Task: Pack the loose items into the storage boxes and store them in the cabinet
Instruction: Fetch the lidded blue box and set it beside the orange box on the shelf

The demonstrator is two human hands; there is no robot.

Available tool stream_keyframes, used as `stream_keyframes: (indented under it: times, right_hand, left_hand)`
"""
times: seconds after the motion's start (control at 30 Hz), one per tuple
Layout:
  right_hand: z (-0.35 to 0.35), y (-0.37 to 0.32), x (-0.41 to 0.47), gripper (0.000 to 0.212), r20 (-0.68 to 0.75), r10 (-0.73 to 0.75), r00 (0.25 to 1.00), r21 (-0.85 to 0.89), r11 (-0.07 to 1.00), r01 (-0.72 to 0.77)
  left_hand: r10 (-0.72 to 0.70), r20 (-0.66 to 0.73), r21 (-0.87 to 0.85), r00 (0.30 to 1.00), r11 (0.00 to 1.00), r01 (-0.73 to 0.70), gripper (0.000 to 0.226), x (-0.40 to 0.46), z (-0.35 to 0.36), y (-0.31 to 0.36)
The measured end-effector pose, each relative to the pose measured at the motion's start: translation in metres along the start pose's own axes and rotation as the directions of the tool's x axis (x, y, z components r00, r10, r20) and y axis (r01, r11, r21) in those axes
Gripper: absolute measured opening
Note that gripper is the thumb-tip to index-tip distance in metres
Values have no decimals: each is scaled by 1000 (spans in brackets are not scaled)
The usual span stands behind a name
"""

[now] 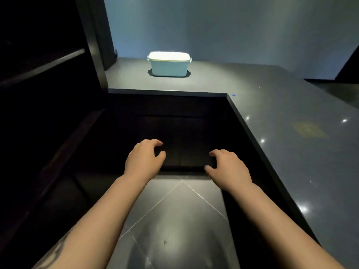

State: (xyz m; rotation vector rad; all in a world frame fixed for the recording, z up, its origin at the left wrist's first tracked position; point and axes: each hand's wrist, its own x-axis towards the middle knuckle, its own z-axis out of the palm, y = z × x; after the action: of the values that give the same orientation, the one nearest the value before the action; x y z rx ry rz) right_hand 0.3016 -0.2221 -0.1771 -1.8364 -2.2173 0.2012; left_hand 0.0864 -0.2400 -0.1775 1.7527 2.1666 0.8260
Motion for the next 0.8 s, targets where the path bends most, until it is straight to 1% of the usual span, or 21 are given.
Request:
stream_keyframes:
  times: [0.13, 0.23, 0.3, 0.4, 0.47, 0.6, 0.7, 0.8]
  right_hand:
    - [-1, -13, 120, 48, -12, -50, 999, 17, 999, 51]
    - [9, -27, 206, 48, 5, -80, 997, 11, 997, 80]
    - [16, -35, 266, 49, -10, -92, 996, 9, 996, 92]
    - [22, -46, 352, 50, -64, -57, 996, 35, 998, 60]
    - [23, -56, 401, 50, -67, -26, 997, 59, 998, 30]
    - [17, -69, 498, 49, -129, -9, 992, 91, 996, 21]
    - [21, -67, 557, 50, -156, 12, 988, 90, 996, 3]
    - [33, -60, 616, 50, -128, 49, 991, 96, 995, -37]
  left_hand:
    - [-16, -50, -10, 999, 1000, 16, 35, 103, 0, -4]
    - [-32, -65, 28, 997, 999, 34, 36, 180, 3, -23]
    - [-33, -80, 28, 996, 999, 36, 37, 240, 4, -38]
    - [0, -102, 11, 995, 1000, 1, 38, 335, 5, -53]
    - [19, -95, 2, 995, 1000, -19, 38, 394, 4, -57]
    - [69, -93, -21, 993, 997, -71, 38, 515, 1, -53]
    - [115, -102, -35, 988, 992, -119, 37, 585, 11, -42]
    - [150, -90, -27, 984, 988, -153, 36, 639, 33, -39]
